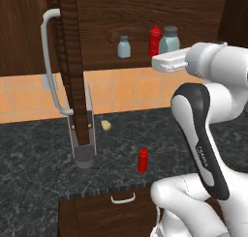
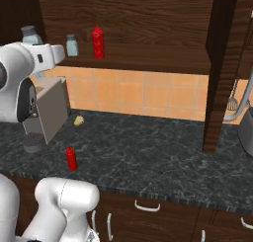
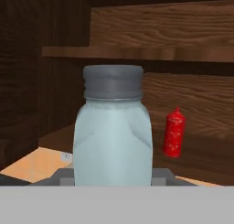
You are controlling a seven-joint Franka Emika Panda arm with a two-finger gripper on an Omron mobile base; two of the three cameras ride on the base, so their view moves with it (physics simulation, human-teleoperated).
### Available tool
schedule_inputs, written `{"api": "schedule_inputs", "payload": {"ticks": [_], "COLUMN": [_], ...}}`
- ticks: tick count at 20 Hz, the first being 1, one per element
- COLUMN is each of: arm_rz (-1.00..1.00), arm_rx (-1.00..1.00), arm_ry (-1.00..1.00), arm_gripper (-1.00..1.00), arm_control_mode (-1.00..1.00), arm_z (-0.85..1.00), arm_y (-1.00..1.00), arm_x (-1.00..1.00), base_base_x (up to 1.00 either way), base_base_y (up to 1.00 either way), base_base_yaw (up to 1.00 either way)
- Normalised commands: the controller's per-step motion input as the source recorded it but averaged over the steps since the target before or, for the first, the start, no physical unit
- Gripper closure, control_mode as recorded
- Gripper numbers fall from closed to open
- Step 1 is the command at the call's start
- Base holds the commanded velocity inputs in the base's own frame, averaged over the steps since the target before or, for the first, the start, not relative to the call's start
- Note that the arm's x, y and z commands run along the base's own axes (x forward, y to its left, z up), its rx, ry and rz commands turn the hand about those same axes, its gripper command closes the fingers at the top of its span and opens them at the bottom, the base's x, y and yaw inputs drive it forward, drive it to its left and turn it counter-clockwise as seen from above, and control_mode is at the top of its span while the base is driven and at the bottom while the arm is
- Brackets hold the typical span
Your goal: Put the shaker and condiment bottle from the counter next to their counterparts in the cabinet.
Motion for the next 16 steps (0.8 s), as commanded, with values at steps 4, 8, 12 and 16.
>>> {"api": "schedule_inputs", "payload": {"ticks": [4, 8, 12, 16], "arm_rz": [0.00, 0.00, 0.00, 0.00], "arm_rx": [0.00, 0.00, 0.00, 0.03], "arm_ry": [0.03, 0.00, 0.00, 0.00], "arm_gripper": [1.00, 1.00, 1.00, 1.00], "arm_control_mode": [-1.00, -1.00, -1.00, -1.00], "arm_z": [-0.09, -0.32, -0.38, 0.00], "arm_y": [0.34, 0.23, 0.16, 0.15], "arm_x": [0.64, 0.54, 0.51, 0.52], "base_base_x": [0.00, 0.00, 0.00, 0.00], "base_base_y": [0.00, 0.00, 0.00, 0.00], "base_base_yaw": [0.00, 0.00, 0.00, 0.00]}}
